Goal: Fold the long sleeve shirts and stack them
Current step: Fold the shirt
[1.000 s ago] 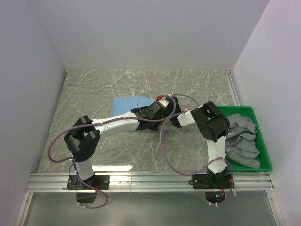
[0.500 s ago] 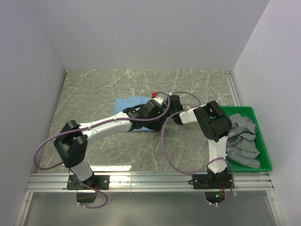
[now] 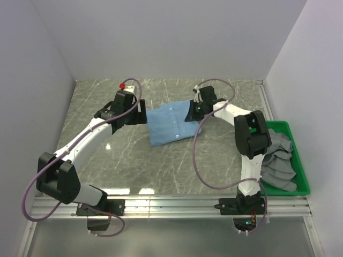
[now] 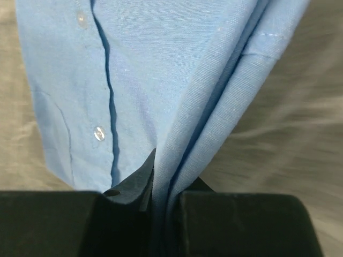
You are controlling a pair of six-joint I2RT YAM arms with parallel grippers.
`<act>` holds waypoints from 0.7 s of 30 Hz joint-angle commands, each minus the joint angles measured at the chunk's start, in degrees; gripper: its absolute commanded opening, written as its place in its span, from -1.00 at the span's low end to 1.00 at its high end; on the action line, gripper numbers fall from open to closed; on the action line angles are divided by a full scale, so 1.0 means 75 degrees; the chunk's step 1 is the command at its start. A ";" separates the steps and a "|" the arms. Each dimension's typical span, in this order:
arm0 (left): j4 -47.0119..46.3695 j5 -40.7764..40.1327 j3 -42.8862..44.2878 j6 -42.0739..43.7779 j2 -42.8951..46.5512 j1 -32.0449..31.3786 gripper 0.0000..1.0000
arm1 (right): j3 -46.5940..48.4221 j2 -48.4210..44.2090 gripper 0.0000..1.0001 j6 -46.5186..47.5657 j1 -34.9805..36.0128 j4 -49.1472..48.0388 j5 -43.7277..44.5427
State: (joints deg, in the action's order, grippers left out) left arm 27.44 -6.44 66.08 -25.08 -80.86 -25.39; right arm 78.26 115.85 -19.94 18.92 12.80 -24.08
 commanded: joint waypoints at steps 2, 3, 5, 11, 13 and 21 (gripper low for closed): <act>0.0267 -0.0135 -0.0104 0.0530 0.0468 0.0687 0.65 | 0.1305 -0.0517 -1.00 0.2211 -0.0424 0.2416 0.1330; 0.0279 -0.0358 -0.0209 0.0566 0.0527 0.0771 0.65 | 0.1772 -0.0541 -1.00 0.2597 -0.0448 0.2929 0.1625; 0.0174 -0.0665 -0.0373 0.0544 0.0738 0.0969 0.65 | 0.2150 -0.0576 -1.00 0.3254 -0.0472 0.3366 0.2374; 0.0091 -0.0536 -0.0608 0.0461 0.0996 0.1334 0.64 | 0.3346 -0.0494 -1.00 0.4346 -0.0507 0.4434 0.4729; 0.0021 -0.0513 -0.0666 0.0426 0.1101 0.1357 0.64 | 0.3347 -0.0692 -1.00 0.4522 -0.0495 0.4376 0.6110; 0.0079 -0.0584 -0.0655 0.0356 0.0985 0.1439 0.64 | 0.3992 -0.0822 -1.00 0.5760 -0.0133 0.4120 1.0684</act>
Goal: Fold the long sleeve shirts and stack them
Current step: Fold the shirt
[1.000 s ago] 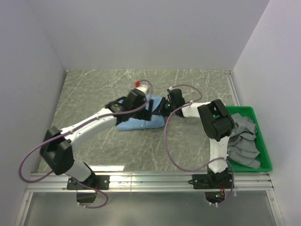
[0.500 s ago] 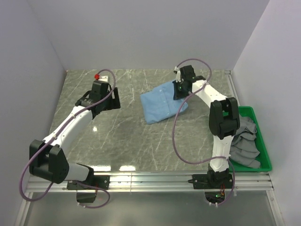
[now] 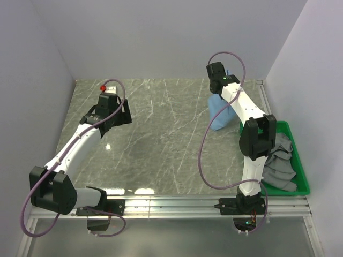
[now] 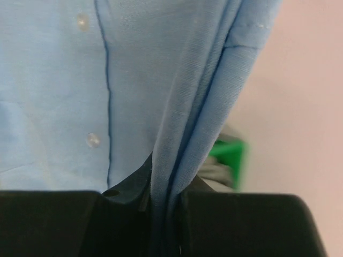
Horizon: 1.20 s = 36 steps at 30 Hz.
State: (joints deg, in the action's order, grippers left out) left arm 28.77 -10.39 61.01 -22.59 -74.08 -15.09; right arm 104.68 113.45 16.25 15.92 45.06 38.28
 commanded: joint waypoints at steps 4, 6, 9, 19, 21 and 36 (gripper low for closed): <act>-0.0122 -0.0091 -0.0014 -0.0011 0.0151 0.0102 0.64 | 0.0339 -0.0163 -1.00 0.1887 0.0758 -0.0757 0.3134; -0.0145 -0.0091 -0.0061 -0.0012 0.0186 0.0102 0.64 | 0.0467 0.0106 -0.98 0.1912 0.0946 -0.0607 0.2901; -0.0122 -0.0079 -0.0026 -0.0023 0.0186 0.0125 0.64 | 0.0445 0.0938 -0.96 0.1737 0.1380 -0.0442 0.3086; -0.0087 -0.0208 -0.0037 -0.0035 0.0292 0.0196 0.64 | 0.1182 0.3551 -0.93 0.0752 0.3278 0.0074 0.3544; -0.0075 -0.0337 -0.0049 -0.0047 0.0327 0.0207 0.64 | 0.1241 0.3786 -0.91 0.0541 0.3595 0.0097 0.3637; -0.0110 -0.0232 -0.0073 -0.0129 0.0362 0.0407 0.64 | 0.1147 0.3648 0.14 -0.1041 0.5095 0.0577 0.2257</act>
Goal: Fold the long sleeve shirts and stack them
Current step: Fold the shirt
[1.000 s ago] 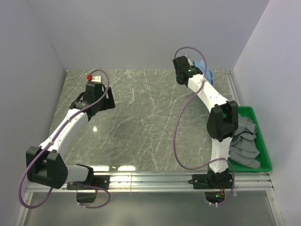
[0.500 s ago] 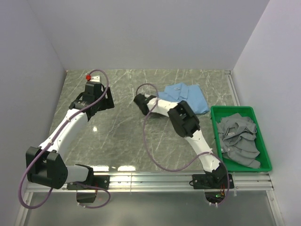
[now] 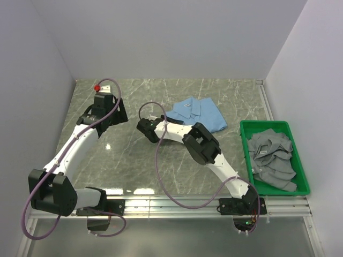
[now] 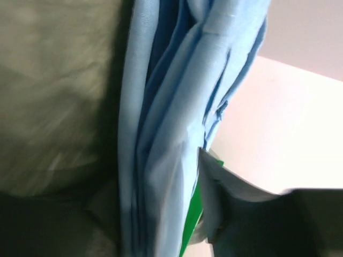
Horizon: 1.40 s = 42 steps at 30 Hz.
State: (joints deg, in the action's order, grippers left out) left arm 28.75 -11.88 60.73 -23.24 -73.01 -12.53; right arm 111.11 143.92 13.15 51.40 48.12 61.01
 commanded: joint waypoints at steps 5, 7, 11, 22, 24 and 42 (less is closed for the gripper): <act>-0.0166 0.0107 -0.0058 -0.0112 0.0255 0.0183 0.64 | 0.0420 -0.1302 0.21 -0.1398 0.0811 0.0440 -0.2015; -0.0212 0.0201 -0.0082 -0.0158 0.0301 0.0276 0.65 | 0.0280 -0.1761 0.21 -0.1658 0.0811 0.0428 -0.2577; -0.0283 0.0400 -0.0128 -0.0229 0.0372 0.0417 0.64 | -0.0212 -0.2910 0.18 -0.2149 0.0519 0.0123 -0.3257; -0.0482 0.0762 -0.0210 -0.0428 0.0337 0.0523 0.64 | -0.3595 -0.5056 -0.13 -0.4025 -0.1811 -0.1914 -0.6914; -0.0494 0.0904 -0.0222 -0.0498 0.0267 0.0523 0.63 | -0.3961 -0.5021 -0.18 -0.4202 -0.1942 -0.2337 -0.7266; -0.2426 0.2955 0.0208 -0.2958 -0.1967 -0.0436 0.52 | -0.5334 -0.4482 -0.24 -0.4390 -0.1954 -0.2900 -0.9611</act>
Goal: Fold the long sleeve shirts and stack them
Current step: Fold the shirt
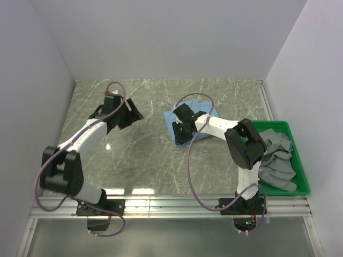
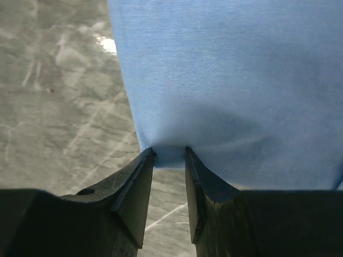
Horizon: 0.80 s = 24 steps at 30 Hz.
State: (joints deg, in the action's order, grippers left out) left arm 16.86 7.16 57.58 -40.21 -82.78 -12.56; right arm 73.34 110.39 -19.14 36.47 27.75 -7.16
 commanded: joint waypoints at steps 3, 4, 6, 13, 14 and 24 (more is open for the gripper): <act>-0.1275 0.0440 0.1354 -0.1048 -0.1753 -0.0797 0.45 | -0.0357 -0.0070 -0.24 -0.0074 0.0036 -0.0301 -0.0674; -0.1438 0.0475 0.1555 -0.1107 -0.2049 -0.0868 0.42 | -0.0369 -0.0093 -0.24 -0.0074 0.0024 -0.0324 -0.0721; -0.1510 0.0429 0.2174 -0.1213 -0.2902 -0.1090 0.36 | -0.0415 -0.0117 -0.24 -0.0074 0.0036 -0.0395 -0.0826; -0.1416 0.0265 0.3490 -0.1342 -0.4793 -0.1408 0.03 | -0.0591 -0.0245 -0.24 -0.0167 0.0024 -0.0571 -0.1096; -0.1347 0.0230 0.3560 -0.1342 -0.5038 -0.1431 -0.12 | -0.0614 -0.0269 -0.24 -0.0179 0.0001 -0.0594 -0.1120; -0.1018 -0.0614 0.3513 -0.1226 -0.5193 -0.1302 -0.35 | -0.1491 -0.1415 -0.24 -0.0635 -0.0269 -0.1249 -0.0921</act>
State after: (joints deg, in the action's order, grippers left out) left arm 7.49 7.29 82.76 -50.72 -122.34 -23.14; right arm 65.43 105.67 -21.74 35.40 20.64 -14.92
